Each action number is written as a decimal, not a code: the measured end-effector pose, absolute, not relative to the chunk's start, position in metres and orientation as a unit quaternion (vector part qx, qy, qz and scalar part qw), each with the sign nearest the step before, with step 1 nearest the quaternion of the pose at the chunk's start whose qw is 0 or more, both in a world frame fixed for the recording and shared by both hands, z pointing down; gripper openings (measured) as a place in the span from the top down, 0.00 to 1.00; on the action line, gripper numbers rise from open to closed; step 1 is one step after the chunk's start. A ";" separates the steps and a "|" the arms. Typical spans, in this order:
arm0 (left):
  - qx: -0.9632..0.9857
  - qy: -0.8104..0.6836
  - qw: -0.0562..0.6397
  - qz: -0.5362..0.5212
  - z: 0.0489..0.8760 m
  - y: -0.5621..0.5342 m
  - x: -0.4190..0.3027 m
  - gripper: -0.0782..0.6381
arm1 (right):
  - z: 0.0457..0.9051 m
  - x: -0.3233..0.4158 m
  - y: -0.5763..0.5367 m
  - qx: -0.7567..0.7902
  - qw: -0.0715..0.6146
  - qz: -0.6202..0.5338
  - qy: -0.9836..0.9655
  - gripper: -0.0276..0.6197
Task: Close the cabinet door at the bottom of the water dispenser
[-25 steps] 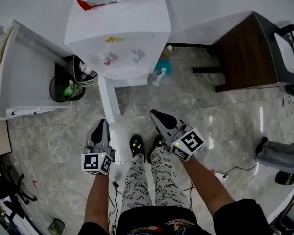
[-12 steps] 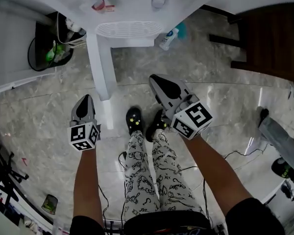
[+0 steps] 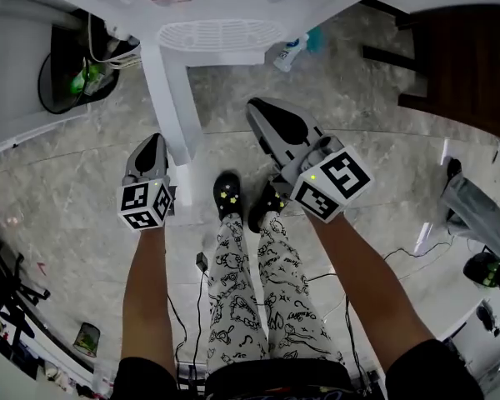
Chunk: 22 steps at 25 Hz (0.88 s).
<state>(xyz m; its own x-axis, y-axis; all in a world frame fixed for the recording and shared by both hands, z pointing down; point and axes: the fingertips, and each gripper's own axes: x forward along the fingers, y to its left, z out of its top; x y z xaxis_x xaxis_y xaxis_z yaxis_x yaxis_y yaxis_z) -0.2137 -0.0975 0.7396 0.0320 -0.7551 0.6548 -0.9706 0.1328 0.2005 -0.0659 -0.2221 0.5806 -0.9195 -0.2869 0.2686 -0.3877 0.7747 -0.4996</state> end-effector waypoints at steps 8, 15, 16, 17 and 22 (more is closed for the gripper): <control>0.711 -0.602 0.321 0.173 0.737 -0.162 -0.146 0.89 | 0.581 -0.027 -0.247 0.225 0.082 0.297 -0.924 0.93; 0.724 -0.581 0.325 0.178 0.741 -0.227 -0.115 0.89 | 0.561 0.023 -0.279 0.272 0.053 0.303 -0.912 0.93; 0.724 -0.581 0.326 0.176 0.741 -0.237 -0.112 0.89 | 0.558 0.028 -0.285 0.276 0.047 0.303 -0.911 0.93; 0.723 -0.583 0.327 0.175 0.740 -0.247 -0.108 0.89 | 0.555 0.034 -0.290 0.281 0.040 0.303 -0.910 0.93; 0.717 -0.588 0.329 0.175 0.739 -0.286 -0.101 0.89 | 0.543 0.056 -0.307 0.304 0.009 0.308 -0.902 0.93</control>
<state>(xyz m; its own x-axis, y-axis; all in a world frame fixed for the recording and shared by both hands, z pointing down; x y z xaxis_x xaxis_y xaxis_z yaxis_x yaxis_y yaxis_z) -0.1008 -0.2862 0.7388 0.2461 -0.7287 0.6390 -0.9597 -0.0911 0.2658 0.0556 -0.3071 0.5433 -0.8156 -0.5418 0.2033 -0.5530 0.6262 -0.5497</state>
